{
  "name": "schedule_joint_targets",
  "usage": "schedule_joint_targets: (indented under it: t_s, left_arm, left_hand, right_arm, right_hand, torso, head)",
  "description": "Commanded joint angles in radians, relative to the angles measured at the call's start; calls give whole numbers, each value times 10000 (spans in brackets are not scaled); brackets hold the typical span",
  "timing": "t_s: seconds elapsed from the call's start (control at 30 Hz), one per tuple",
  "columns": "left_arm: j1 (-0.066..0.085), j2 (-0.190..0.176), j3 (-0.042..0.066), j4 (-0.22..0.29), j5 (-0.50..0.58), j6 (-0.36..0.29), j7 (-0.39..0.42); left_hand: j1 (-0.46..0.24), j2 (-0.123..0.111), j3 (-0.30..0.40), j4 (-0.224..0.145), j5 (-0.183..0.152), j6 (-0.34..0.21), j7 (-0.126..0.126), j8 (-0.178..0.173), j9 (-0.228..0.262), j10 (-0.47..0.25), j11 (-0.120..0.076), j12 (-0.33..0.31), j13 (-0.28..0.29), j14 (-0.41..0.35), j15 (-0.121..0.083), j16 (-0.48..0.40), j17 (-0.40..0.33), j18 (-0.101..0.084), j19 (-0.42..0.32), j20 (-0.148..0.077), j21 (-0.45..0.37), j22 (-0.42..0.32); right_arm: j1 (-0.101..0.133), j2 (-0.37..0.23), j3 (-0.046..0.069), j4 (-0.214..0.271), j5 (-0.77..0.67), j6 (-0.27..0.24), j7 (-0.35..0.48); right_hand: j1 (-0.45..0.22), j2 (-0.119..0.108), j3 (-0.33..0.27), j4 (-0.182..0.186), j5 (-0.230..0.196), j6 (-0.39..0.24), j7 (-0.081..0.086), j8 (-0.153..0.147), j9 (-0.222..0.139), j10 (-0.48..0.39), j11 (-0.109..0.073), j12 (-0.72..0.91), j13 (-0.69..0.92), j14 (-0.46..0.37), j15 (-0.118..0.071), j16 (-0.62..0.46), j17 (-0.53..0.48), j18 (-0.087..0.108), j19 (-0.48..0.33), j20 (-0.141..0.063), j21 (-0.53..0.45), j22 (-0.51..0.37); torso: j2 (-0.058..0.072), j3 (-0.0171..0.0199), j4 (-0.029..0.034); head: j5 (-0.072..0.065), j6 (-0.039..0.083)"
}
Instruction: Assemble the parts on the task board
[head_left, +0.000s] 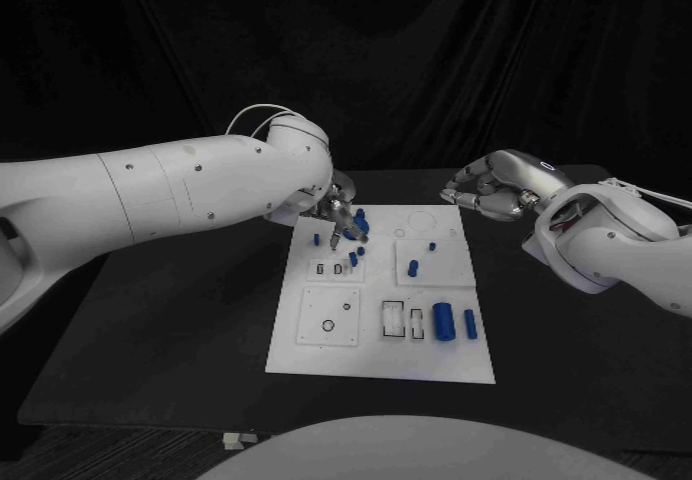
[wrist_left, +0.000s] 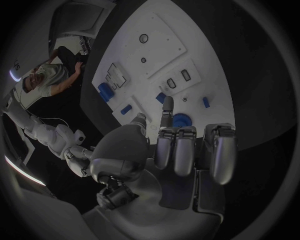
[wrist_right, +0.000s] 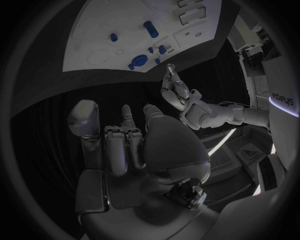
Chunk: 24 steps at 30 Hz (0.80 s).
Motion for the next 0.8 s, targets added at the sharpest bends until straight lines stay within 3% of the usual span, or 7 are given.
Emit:
schedule_joint_targets:
  t_s: [0.03, 0.3, 0.33, 0.43, 0.57, 0.8]
  left_arm:
    - [-81, 132, 7, -82, -7, 217, -718]
    - [-233, 533, 8, -444, -6, 341, -986]
    - [-252, 578, 8, -491, -6, 339, -992]
    - [-324, 697, 8, -604, -6, 423, -1040]
    - [-427, 784, 8, -666, -6, 460, -1168]
    - [-575, 924, 9, -933, -6, 446, -1173]
  left_hand:
    - [-68, -38, 83, 30, 498, 46, -28, -46, 129, 1048, -73, 33, 2633, 1041, -100, 26, 2634, -130, 353, -126, 25, 1858]
    - [-9, -48, 219, -30, 812, 101, -53, -135, 224, 1048, -96, 33, 2633, 1041, -128, 26, 2634, -133, 370, -158, 28, 1874]
    - [79, -103, 341, -127, 1400, 121, -70, -198, 277, 1048, -103, 33, 2633, 1041, -140, 26, 2634, -122, 337, -173, -6, 1840]
    - [144, -193, 448, -226, 1594, 146, -77, -257, 333, 1048, -108, 33, 2633, 1041, -141, 26, 2634, -116, 317, -177, -29, 1822]
    - [218, -289, 539, -331, 1364, 193, -88, -305, 398, 1048, -118, 33, 2633, 1041, -150, 26, 2634, -118, 327, -185, -27, 1836]
    - [270, -273, 646, -383, 1344, 135, -74, -397, 418, 1048, -115, 33, 2633, 1041, -156, 26, 2634, -107, 297, -191, -60, 1802]
  right_arm:
    - [-23, 16, 7, -15, -24, 105, -170]
    - [-24, 61, 7, -25, -24, 127, -166]
    - [-24, 68, 7, -27, -24, 130, -165]
    - [-24, 76, 7, -20, -24, 138, -164]
    - [-23, 59, 8, -13, -24, 136, -168]
    - [-23, 43, 8, 1, -24, 129, -166]
  right_hand:
    - [122, 4, 55, 4, 86, 74, 6, 24, 17, 1082, 53, 25, 2634, 1066, 61, 26, 2635, 170, -70, 26, -42, 1159]
    - [135, -10, 53, 12, 121, 80, 5, 25, 19, 1082, 52, 25, 2634, 1066, 59, 26, 2635, 171, -73, 24, -51, 1158]
    - [135, -10, 53, 12, 121, 80, 5, 25, 19, 1082, 52, 25, 2634, 1066, 59, 26, 2635, 171, -73, 24, -51, 1158]
    - [135, -10, 53, 12, 121, 80, 5, 25, 19, 1082, 52, 25, 2634, 1066, 59, 26, 2635, 171, -73, 24, -51, 1158]
    - [135, -10, 53, 12, 121, 80, 5, 25, 19, 1082, 52, 25, 2634, 1066, 59, 26, 2635, 171, -73, 24, -51, 1158]
    - [154, -11, 59, 17, 152, 93, 3, 30, 22, 1082, 51, 25, 2634, 1066, 59, 26, 2635, 175, -79, 23, -72, 1153]
  torso:
    - [2, 1, -2]
    - [4, 5, 6]
    - [5, 4, 5]
    - [6, 2, 4]
    - [12, -3, 0]
    - [14, 0, -2]
  head:
    - [7, 2]
    - [31, 2]
    - [35, 2]
    - [47, 2]
    - [38, 2]
    - [42, 2]
